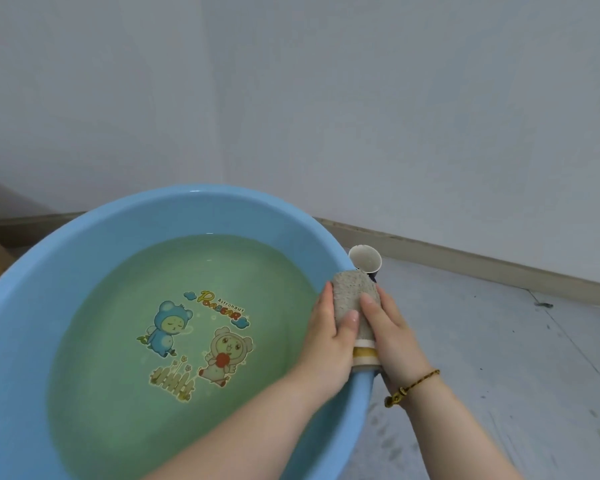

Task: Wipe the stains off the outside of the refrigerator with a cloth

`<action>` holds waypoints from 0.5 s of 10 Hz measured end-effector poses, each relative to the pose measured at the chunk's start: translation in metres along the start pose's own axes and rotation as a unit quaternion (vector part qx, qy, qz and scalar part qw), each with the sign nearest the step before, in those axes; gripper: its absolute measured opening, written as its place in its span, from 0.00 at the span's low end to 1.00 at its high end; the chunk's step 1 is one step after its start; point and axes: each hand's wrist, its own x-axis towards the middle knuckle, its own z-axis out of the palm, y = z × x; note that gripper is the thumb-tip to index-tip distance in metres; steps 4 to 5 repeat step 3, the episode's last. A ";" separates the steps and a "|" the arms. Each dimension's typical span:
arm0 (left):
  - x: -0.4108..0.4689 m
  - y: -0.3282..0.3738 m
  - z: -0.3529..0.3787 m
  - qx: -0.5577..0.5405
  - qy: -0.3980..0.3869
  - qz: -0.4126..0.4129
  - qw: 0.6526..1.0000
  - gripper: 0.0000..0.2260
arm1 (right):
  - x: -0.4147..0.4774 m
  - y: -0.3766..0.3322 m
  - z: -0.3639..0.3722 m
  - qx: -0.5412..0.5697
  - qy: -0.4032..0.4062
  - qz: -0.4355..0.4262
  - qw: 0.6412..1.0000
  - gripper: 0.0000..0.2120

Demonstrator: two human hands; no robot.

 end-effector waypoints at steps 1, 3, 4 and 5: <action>0.003 -0.007 0.003 0.014 0.008 0.005 1.000 0.25 | 0.002 0.005 -0.003 0.107 -0.034 0.015 0.994 0.17; 0.005 -0.003 -0.003 0.048 0.049 0.013 0.998 0.24 | 0.001 -0.004 -0.008 -0.007 0.081 -0.072 0.994 0.15; 0.005 -0.003 -0.003 0.048 0.049 0.013 0.998 0.24 | 0.001 -0.004 -0.008 -0.007 0.081 -0.072 0.994 0.15; 0.005 -0.003 -0.003 0.048 0.049 0.013 0.998 0.24 | 0.001 -0.004 -0.008 -0.007 0.081 -0.072 0.994 0.15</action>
